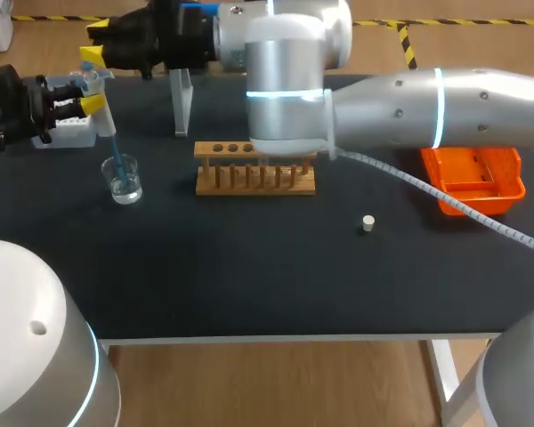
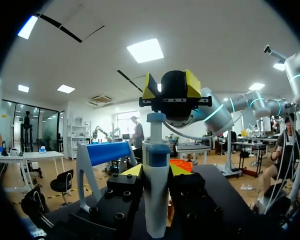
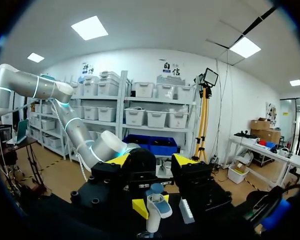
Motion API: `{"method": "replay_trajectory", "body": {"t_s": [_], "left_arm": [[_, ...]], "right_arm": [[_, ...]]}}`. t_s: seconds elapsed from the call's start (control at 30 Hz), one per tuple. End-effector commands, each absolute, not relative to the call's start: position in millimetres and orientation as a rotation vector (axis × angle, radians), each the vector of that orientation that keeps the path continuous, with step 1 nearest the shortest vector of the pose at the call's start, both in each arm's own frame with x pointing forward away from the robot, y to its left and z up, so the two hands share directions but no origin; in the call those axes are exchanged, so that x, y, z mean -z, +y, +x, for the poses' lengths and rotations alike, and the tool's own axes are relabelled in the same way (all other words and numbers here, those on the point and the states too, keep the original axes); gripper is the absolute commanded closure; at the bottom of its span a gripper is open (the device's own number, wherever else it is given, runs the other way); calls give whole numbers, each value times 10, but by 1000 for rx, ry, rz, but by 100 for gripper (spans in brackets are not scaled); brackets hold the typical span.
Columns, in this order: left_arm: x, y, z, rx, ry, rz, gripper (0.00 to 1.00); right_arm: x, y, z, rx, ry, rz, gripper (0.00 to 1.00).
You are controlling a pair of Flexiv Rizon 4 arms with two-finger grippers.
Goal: Invert the test tube, pick up the pipette, mount the tip to pipette, aspirate from beaker and dispense into the tube, eject the tip, return the pipette, and cap with the stopper.
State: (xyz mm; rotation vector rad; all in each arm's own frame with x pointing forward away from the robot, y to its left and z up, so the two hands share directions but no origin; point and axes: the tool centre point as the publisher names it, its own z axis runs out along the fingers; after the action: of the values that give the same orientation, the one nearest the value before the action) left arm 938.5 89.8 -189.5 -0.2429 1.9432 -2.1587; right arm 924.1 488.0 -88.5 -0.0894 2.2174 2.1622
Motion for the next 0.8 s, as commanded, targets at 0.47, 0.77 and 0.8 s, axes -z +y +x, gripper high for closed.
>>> {"method": "replay_trajectory", "body": {"t_s": [0.47, 0.77, 0.8], "left_arm": [[1888, 903, 9386, 2159, 1945, -242, 100], [1888, 903, 9386, 2159, 1945, -242, 100], [1888, 903, 9386, 2159, 1945, -242, 100]], "right_arm": [[864, 3637, 9274, -2016, 2259, -89, 0], [1042, 3068, 9330, -1919, 2312, -92, 0], [1054, 3013, 9333, -1911, 2314, -100, 0]]}}
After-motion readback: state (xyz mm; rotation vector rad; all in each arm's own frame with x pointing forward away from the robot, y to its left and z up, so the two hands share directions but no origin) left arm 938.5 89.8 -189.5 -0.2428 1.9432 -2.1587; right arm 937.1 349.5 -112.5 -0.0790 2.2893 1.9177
